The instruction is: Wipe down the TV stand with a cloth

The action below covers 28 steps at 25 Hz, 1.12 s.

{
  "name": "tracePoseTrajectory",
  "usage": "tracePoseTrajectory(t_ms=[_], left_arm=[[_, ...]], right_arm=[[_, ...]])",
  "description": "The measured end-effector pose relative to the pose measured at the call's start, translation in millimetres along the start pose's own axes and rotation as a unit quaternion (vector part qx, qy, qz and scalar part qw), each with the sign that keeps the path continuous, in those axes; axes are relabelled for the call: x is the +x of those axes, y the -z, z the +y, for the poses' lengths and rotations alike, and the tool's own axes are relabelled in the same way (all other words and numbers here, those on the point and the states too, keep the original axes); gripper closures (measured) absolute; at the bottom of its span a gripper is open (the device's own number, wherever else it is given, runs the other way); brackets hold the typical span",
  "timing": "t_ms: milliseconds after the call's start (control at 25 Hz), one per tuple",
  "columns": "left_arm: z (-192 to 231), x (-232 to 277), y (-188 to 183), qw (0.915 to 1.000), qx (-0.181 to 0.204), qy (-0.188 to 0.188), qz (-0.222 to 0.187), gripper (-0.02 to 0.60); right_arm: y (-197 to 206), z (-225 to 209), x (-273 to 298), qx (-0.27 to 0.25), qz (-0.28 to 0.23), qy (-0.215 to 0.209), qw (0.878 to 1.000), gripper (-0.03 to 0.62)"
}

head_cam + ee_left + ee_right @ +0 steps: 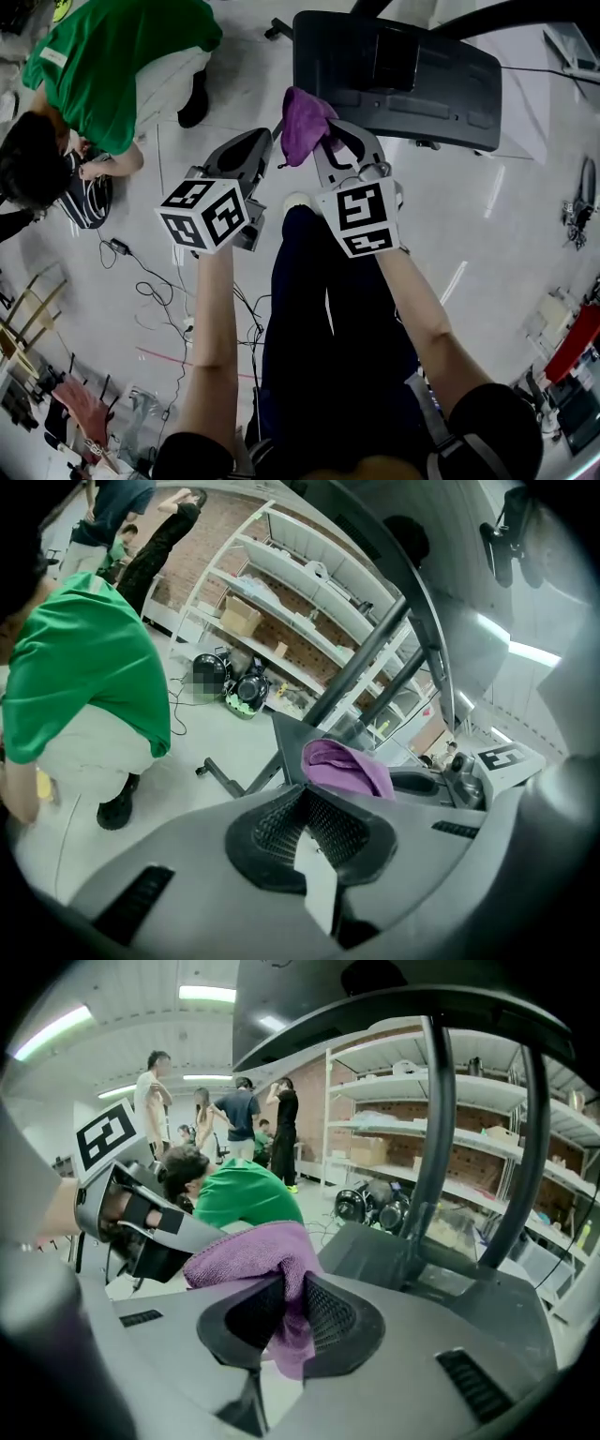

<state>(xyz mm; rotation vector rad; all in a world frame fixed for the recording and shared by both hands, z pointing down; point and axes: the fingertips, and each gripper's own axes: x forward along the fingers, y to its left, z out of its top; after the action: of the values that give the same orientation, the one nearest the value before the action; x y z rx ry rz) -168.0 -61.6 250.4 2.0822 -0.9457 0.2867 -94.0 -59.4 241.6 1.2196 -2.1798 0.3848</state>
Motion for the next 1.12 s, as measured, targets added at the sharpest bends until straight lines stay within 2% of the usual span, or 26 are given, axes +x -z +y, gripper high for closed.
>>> tracePoseTrajectory(t_ms=[240,360,480,840,1120], left_arm=[[7.9,21.8,2.9,0.9997,0.009,0.006,0.024,0.575],[6.8,32.4,3.3,0.9994,0.012,0.014,0.031,0.575],[4.0,40.4,5.4,0.9992,0.008,0.019,0.034,0.575],[-18.3,59.9,13.9,0.9988,0.015,0.016,0.044,0.575],[-38.1,74.2,25.4,0.9980,0.019,0.022,0.055,0.575]], right_arm=[[17.0,3.6,27.7,0.027,0.034,-0.003,0.999,0.525],[18.2,-1.7,33.2,0.005,0.044,0.010,0.999,0.525],[18.6,-4.8,32.6,-0.008,0.047,0.013,0.999,0.525],[29.0,-23.3,21.6,0.002,0.037,0.001,0.999,0.525],[46.9,-45.5,6.2,0.009,0.044,0.013,0.999,0.525]])
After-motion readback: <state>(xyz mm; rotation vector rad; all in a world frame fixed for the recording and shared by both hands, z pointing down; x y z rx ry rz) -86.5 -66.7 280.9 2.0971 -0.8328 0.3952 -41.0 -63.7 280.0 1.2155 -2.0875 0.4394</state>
